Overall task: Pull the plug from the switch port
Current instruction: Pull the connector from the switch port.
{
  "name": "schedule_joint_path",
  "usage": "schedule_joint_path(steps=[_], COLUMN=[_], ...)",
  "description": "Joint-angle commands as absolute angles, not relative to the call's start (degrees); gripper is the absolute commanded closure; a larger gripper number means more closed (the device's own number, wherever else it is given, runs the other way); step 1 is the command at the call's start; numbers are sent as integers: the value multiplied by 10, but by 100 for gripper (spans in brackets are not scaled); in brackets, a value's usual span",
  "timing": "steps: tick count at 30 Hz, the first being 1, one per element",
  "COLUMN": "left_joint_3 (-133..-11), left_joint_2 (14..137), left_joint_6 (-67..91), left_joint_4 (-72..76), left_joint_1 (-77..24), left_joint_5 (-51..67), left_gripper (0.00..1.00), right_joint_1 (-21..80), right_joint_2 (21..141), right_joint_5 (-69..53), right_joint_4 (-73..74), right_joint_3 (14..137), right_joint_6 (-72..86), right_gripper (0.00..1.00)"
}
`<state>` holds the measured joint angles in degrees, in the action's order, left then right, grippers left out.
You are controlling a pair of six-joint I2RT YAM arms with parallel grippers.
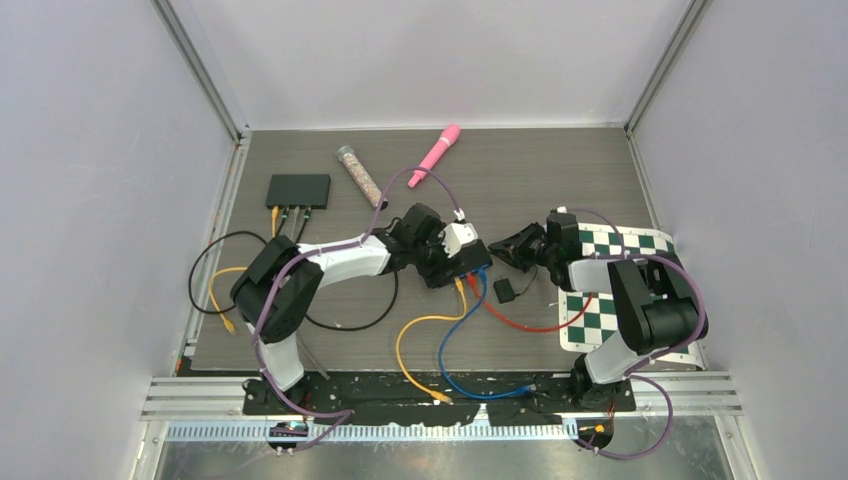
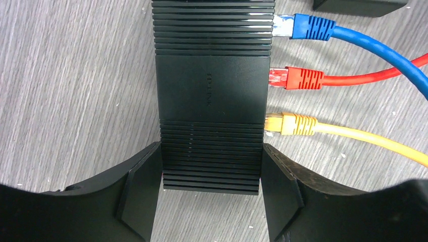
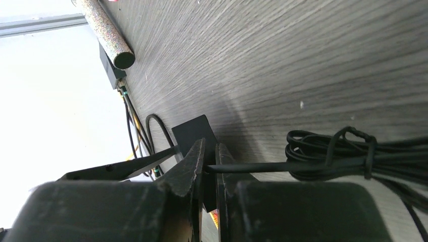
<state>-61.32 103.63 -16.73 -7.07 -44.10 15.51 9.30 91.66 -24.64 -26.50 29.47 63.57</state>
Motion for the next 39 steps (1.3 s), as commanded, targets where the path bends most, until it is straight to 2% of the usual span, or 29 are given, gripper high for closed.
schedule_joint_path(steps=[1, 7, 18, 22, 23, 27, 30, 32, 39], left_joint_3=[-575, -576, -560, -558, -557, -561, -560, -559, -559], left_joint_2=[1066, 1070, 1061, 1061, 1062, 1065, 1063, 1064, 1064], left_joint_6=[-146, -144, -137, -138, -138, -139, -139, -139, -139], left_joint_4=[-181, -185, -171, -171, -171, -174, -173, -173, -172], left_joint_1=[-446, -446, -446, -446, -446, -446, -446, -446, -446], left_joint_5=[195, 199, 200, 204, 205, 208, 209, 210, 209], left_gripper=[48, 48, 48, 48, 48, 49, 49, 49, 49], right_joint_1=[76, 65, 55, 47, 49, 49, 49, 47, 43], right_joint_2=[861, 897, 871, 912, 913, 870, 833, 836, 847], right_joint_5=[-217, -285, -255, -300, -307, -262, -207, -215, -233], right_joint_4=[-251, -360, -289, -458, -461, -376, -224, -182, -148], right_joint_3=[311, 300, 317, 278, 283, 295, 326, 344, 368], right_joint_6=[613, 658, 611, 693, 688, 615, 560, 546, 536], right_gripper=[95, 95, 95, 95, 95, 94, 94, 94, 95])
